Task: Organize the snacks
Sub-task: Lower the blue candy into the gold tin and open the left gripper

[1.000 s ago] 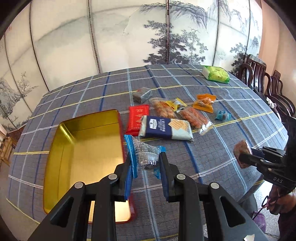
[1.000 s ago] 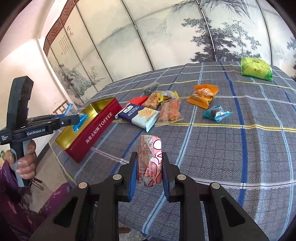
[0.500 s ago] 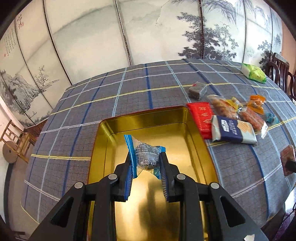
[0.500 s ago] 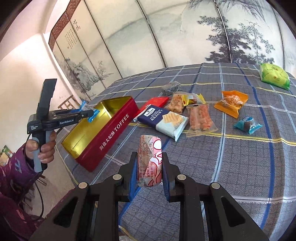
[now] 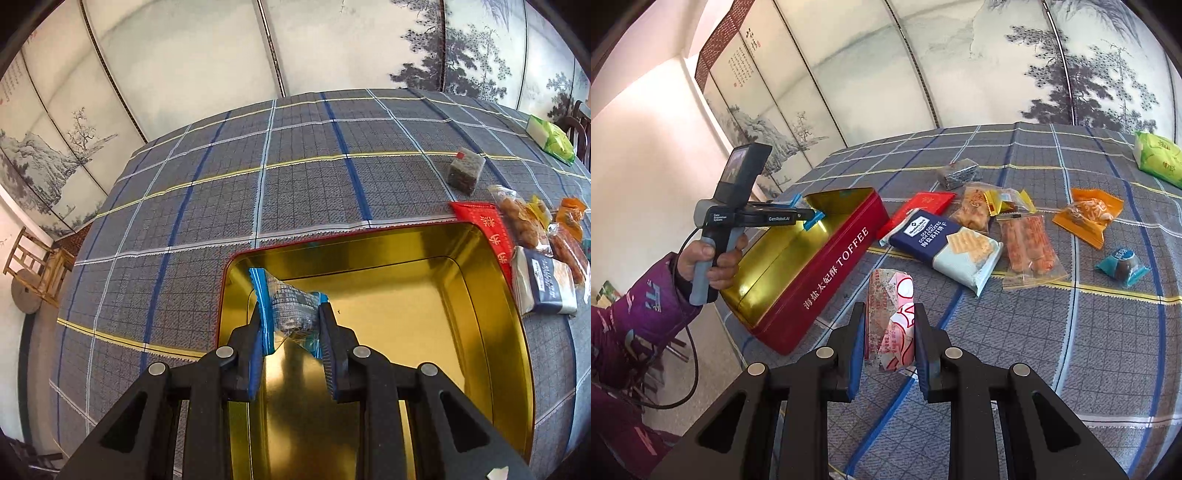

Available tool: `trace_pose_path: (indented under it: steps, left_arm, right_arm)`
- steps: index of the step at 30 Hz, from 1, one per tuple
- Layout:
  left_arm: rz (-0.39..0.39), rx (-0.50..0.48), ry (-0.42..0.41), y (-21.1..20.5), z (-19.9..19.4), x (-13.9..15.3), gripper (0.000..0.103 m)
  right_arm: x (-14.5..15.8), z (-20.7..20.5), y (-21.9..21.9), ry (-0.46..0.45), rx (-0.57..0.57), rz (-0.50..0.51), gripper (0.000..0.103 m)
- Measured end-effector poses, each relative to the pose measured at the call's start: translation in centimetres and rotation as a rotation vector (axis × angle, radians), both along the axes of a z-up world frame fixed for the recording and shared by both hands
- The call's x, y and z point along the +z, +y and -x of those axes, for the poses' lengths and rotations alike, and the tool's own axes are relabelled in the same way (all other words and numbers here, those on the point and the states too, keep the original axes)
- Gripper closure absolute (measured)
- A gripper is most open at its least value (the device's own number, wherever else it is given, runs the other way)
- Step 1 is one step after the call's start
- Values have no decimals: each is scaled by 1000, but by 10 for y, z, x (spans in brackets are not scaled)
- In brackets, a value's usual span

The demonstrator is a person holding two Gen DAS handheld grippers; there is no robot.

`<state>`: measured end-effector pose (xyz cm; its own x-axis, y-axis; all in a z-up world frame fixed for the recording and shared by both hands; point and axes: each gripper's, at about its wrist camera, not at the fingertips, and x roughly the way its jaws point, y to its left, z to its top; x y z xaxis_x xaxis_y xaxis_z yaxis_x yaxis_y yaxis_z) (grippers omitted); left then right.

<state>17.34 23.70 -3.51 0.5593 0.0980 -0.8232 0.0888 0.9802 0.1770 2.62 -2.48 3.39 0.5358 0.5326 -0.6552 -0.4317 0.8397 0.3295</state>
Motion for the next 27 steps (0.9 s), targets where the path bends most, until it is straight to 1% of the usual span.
trace_pose_path:
  steps: [3, 6, 8, 11, 12, 14, 16, 19, 23, 27]
  left_arm:
    - [7, 1, 18, 2, -6, -1, 79]
    - [-18, 4, -18, 1, -6, 3, 77]
    - [-16, 2, -22, 2, -6, 4, 75]
    - [-6, 4, -48, 4, 1, 11, 64]
    - [2, 10, -58, 5, 5, 14, 59]
    - [39, 21, -93, 11, 17, 25, 48]
    - [68, 43, -142, 17, 33, 37, 32]
    - [112, 80, -208, 29, 60, 49, 24]
    - [108, 125, -229, 38, 86, 51, 21]
    - [111, 148, -194, 45, 101, 43, 21]
  right_arm:
    - [2, -3, 4, 0, 8, -5, 78]
    - [4, -7, 10, -2, 20, -7, 78]
    - [5, -11, 15, 0, 30, -15, 78]
    - [11, -16, 26, -5, 55, -16, 78]
    - [14, -19, 30, -7, 67, -20, 78]
    - [21, -27, 42, -12, 95, -28, 78]
    - [28, -39, 57, -17, 133, -33, 78]
    - [37, -60, 83, -23, 186, -43, 78]
    - [36, -91, 118, 14, 239, -35, 78]
    - [28, -116, 148, 51, 270, -13, 78]
